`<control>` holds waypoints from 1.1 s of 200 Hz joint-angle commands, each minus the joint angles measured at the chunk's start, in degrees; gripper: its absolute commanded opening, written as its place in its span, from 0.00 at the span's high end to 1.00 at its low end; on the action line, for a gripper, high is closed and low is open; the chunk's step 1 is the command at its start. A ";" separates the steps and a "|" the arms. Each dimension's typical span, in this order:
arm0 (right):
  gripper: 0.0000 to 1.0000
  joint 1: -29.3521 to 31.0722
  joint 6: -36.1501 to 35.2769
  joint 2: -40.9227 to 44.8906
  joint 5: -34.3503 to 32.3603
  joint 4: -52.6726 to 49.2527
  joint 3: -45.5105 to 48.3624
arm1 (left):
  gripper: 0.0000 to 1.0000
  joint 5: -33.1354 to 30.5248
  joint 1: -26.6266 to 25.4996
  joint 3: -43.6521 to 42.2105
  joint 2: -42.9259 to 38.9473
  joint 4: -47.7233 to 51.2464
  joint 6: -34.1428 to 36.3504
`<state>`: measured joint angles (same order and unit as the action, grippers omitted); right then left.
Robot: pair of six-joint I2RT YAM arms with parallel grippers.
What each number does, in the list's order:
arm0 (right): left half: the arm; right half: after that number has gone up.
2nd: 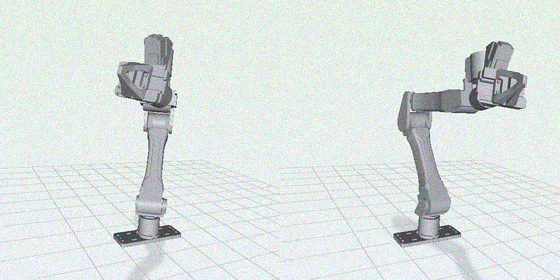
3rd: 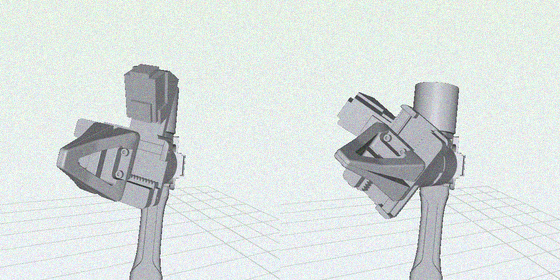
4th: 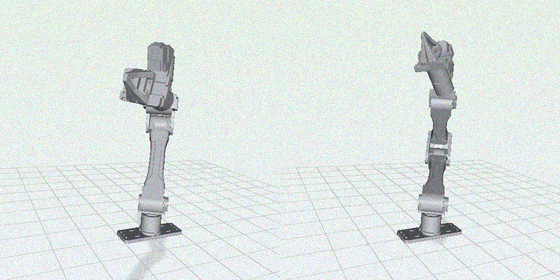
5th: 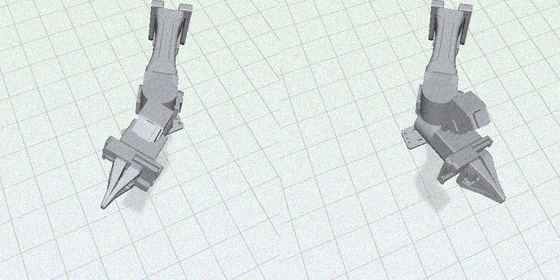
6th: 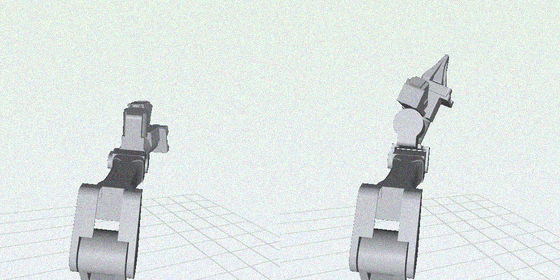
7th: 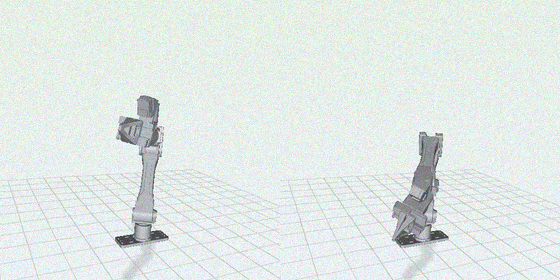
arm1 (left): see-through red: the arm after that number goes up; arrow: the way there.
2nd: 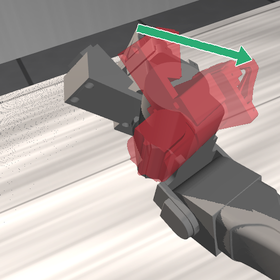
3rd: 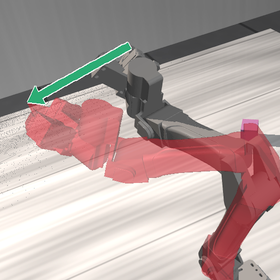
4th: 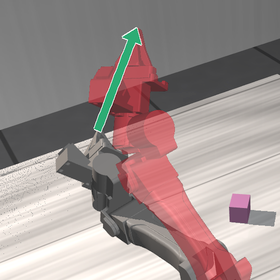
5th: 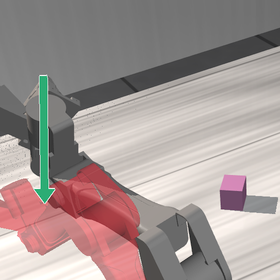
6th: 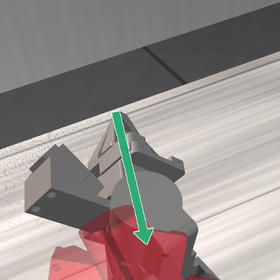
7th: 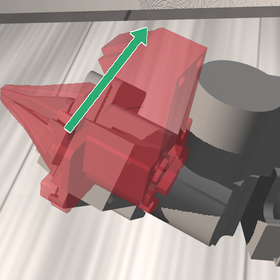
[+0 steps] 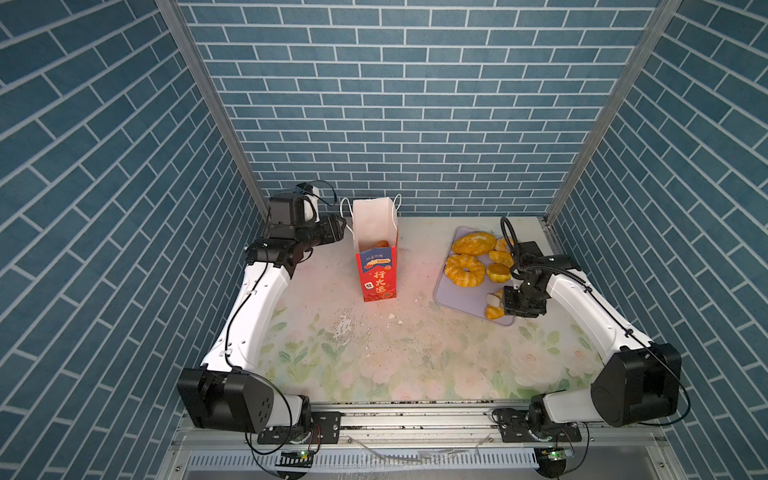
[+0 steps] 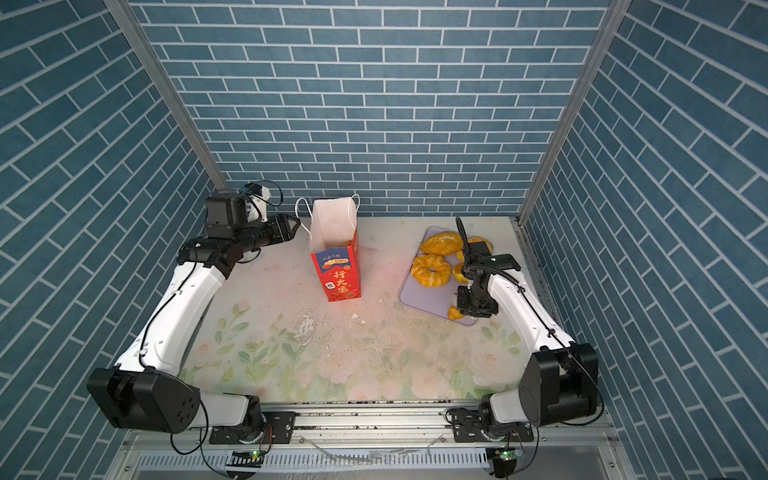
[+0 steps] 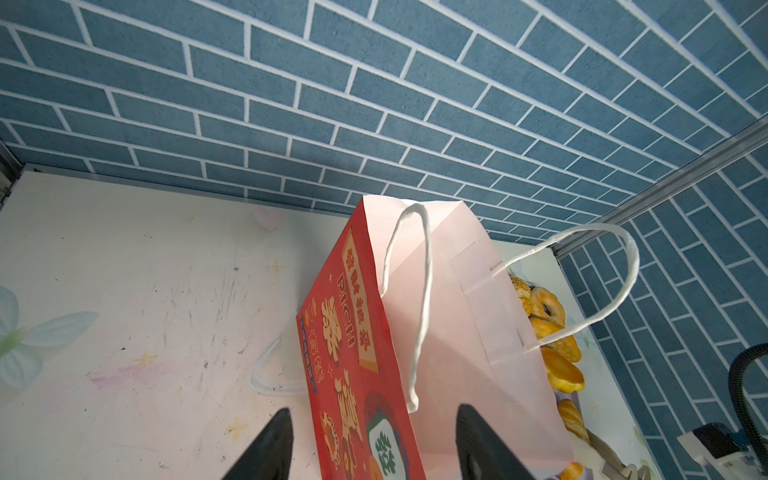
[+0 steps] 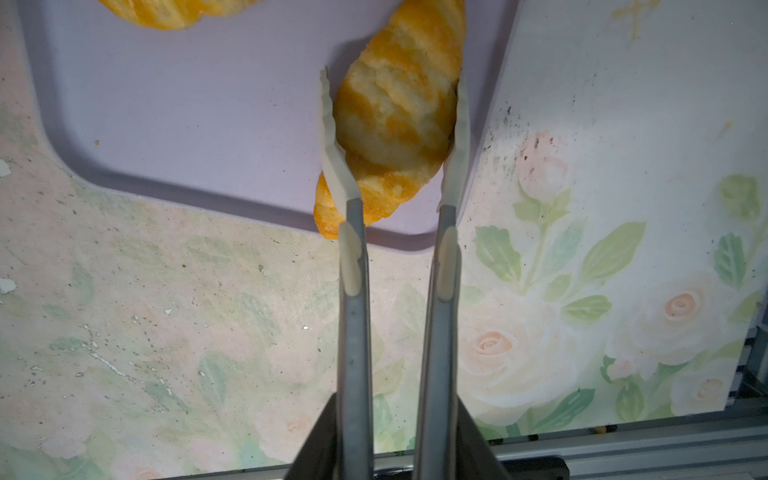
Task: Place the fake bread into the paper bag
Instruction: 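Close the tongs on the croissant and lift it toward the bag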
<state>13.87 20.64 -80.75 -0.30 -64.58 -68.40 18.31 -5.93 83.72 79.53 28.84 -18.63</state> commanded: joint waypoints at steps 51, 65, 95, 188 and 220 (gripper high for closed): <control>0.76 0.02 -0.60 4.55 1.42 -2.96 -3.27 | 0.36 0.29 -0.22 3.75 1.73 1.03 1.27; 0.77 0.02 -0.78 5.70 1.68 -4.01 -3.71 | 0.36 0.49 -0.22 3.87 1.78 0.65 0.85; 0.79 0.02 -1.50 8.15 2.57 -6.26 -5.52 | 0.36 0.82 -0.31 4.03 1.81 0.34 0.47; 0.81 0.00 -6.81 12.43 4.96 -10.07 -14.89 | 0.36 0.59 -0.72 4.17 1.67 -0.21 0.02; 0.81 0.02 -7.96 13.39 8.09 -8.92 -18.78 | 0.36 0.09 -0.77 3.96 1.33 0.12 0.35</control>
<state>13.87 15.49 -69.25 4.62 -74.24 -83.15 18.28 -6.39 86.24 81.12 29.21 -18.61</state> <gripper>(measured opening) 0.325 0.640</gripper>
